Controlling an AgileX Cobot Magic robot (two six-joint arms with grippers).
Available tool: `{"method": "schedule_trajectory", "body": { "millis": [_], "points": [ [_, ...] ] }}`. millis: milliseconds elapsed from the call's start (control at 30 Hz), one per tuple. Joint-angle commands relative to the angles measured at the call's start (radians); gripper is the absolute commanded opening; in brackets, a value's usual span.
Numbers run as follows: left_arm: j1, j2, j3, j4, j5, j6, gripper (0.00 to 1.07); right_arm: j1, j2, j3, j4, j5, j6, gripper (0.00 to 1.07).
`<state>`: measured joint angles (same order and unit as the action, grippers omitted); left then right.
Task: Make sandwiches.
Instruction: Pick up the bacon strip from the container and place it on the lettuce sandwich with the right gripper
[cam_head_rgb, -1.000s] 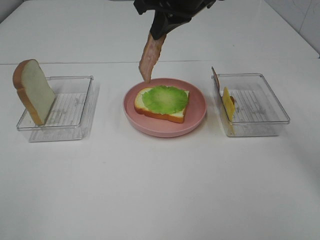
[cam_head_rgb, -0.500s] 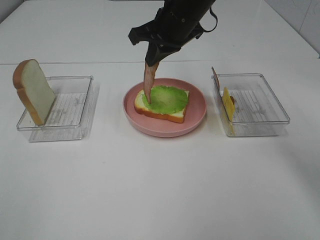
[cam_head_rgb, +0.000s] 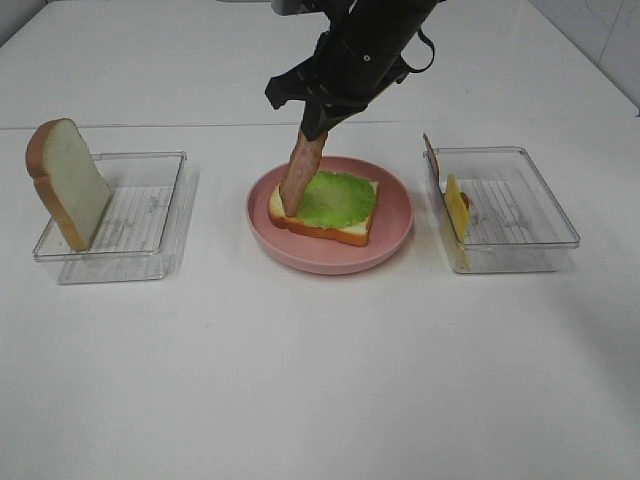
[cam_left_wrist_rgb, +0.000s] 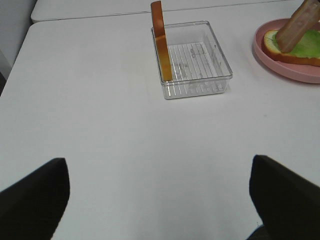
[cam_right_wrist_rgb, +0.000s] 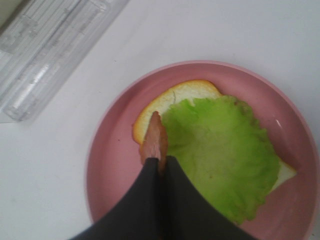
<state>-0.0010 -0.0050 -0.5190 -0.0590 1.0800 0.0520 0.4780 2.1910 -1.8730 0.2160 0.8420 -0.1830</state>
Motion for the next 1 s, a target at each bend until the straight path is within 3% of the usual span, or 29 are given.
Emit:
{"method": "schedule_trajectory", "body": {
  "millis": [33, 267, 767, 800, 833, 900, 933, 967, 1000],
  "points": [
    [0.002, -0.012, 0.001, -0.009, -0.006, 0.003, 0.89, -0.002, 0.022, -0.006, -0.06, -0.009, 0.03, 0.0],
    [0.002, -0.012, 0.001, -0.009, -0.006, 0.003, 0.89, -0.002, 0.075, -0.006, -0.216, -0.021, 0.121, 0.0],
    [0.002, -0.012, 0.001, -0.009, -0.006, 0.003, 0.89, -0.002, 0.126, -0.006, -0.293, -0.079, 0.13, 0.01],
    [0.002, -0.012, 0.001, -0.009, -0.006, 0.003, 0.89, -0.002, 0.128, -0.006, -0.307, -0.076, 0.134, 0.09],
    [0.002, -0.012, 0.001, -0.009, -0.006, 0.003, 0.89, -0.002, 0.128, -0.006, -0.307, -0.076, 0.134, 0.09],
    [0.002, -0.012, 0.001, -0.009, -0.006, 0.003, 0.89, -0.002, 0.128, -0.006, -0.311, -0.084, 0.134, 0.31],
    [0.002, -0.012, 0.001, -0.009, -0.006, 0.003, 0.89, -0.002, 0.128, -0.006, -0.311, -0.084, 0.134, 0.31],
    [0.002, -0.012, 0.001, -0.009, -0.006, 0.003, 0.89, -0.002, 0.127, -0.006, -0.311, -0.086, 0.134, 0.56],
    [0.002, -0.012, 0.001, -0.009, -0.006, 0.003, 0.89, -0.002, 0.127, -0.006, -0.311, -0.086, 0.134, 0.56]
  ]
}}
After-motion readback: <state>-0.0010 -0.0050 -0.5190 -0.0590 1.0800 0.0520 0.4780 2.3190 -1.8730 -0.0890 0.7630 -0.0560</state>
